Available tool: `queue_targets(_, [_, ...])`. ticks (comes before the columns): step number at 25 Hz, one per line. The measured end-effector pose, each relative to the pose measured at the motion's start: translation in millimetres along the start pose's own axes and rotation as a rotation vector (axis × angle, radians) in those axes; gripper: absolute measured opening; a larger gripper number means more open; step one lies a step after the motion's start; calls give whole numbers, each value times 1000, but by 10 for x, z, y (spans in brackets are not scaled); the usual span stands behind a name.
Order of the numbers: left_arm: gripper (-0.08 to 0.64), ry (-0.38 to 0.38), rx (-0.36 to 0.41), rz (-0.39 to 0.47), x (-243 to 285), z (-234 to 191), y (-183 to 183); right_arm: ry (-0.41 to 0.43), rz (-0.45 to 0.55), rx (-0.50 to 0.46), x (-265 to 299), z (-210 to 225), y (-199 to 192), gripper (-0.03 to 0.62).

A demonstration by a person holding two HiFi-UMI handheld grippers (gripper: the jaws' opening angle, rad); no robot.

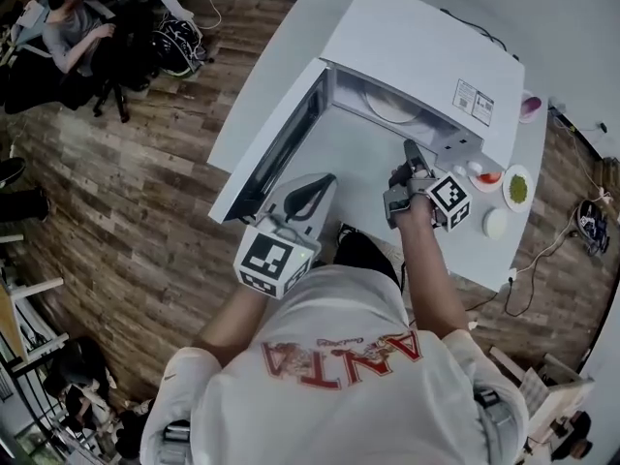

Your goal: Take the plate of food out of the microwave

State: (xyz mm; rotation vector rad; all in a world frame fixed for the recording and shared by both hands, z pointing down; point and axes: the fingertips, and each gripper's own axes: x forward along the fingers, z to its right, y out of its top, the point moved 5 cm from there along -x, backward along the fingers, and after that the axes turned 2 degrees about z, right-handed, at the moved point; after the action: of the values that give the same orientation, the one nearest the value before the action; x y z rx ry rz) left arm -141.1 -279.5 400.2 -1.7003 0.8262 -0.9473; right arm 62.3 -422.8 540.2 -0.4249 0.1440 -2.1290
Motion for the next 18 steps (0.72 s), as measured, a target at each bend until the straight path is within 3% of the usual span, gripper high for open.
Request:
queue_targets(6, [9,28,-23,-49,194,-95,-123,-61,63,181,431,343,10,54])
queue_targets(18, [9,45,-52,-86,290,-190,-256,-128,79,235,771,561,11,44])
